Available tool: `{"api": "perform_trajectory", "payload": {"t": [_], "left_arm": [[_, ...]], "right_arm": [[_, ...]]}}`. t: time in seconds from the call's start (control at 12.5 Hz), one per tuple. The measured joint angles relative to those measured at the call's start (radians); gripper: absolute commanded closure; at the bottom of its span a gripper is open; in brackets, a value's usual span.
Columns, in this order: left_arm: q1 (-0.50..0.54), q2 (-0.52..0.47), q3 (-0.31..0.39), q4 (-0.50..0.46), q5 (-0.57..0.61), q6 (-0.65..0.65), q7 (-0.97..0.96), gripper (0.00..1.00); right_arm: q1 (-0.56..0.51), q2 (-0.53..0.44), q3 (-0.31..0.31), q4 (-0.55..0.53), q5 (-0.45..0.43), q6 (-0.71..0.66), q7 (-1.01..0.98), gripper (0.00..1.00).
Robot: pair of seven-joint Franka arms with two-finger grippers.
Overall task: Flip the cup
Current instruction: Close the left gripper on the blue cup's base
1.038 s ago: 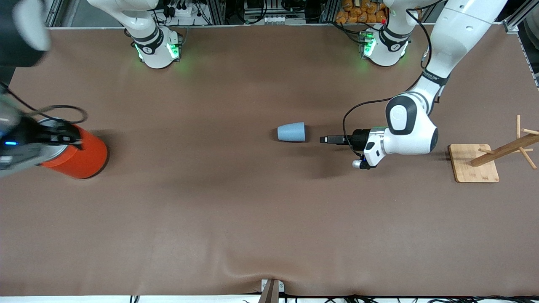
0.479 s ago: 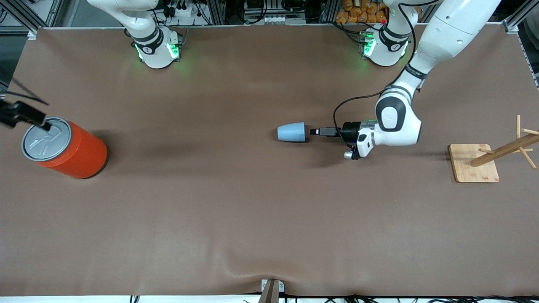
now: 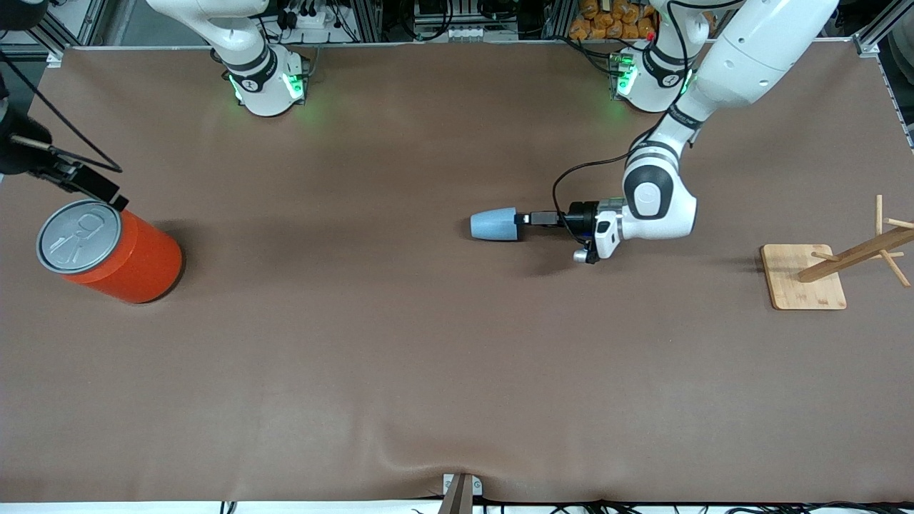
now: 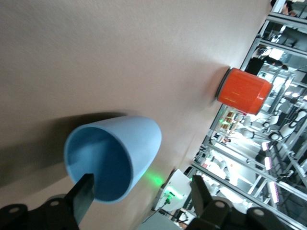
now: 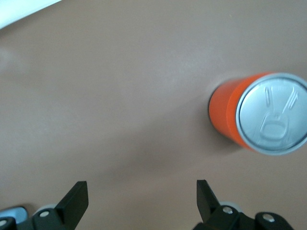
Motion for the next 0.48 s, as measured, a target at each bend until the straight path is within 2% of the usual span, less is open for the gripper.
{"api": "perform_trajectory", "payload": {"t": [0.24,0.32,0.4,0.48], "left_arm": [[-0.062,0.011,-0.001,0.007,-0.085,0.061,0.059,0.75],[-0.070,0.021,-0.001,0.012,-0.095,0.072,0.092,0.78],[-0.071,0.037,0.000,0.018,-0.096,0.079,0.122,1.00],[-0.070,0.051,0.000,0.026,-0.097,0.092,0.144,1.00]], "right_arm": [[-0.014,0.030,-0.001,0.038,-0.008,0.006,-0.093,0.00],[-0.014,0.033,0.001,0.057,-0.028,0.006,-0.097,0.00],[-0.013,0.033,0.003,0.072,-0.052,0.006,-0.100,0.00],[-0.012,0.034,0.004,0.086,-0.070,0.006,-0.100,0.00]]}}
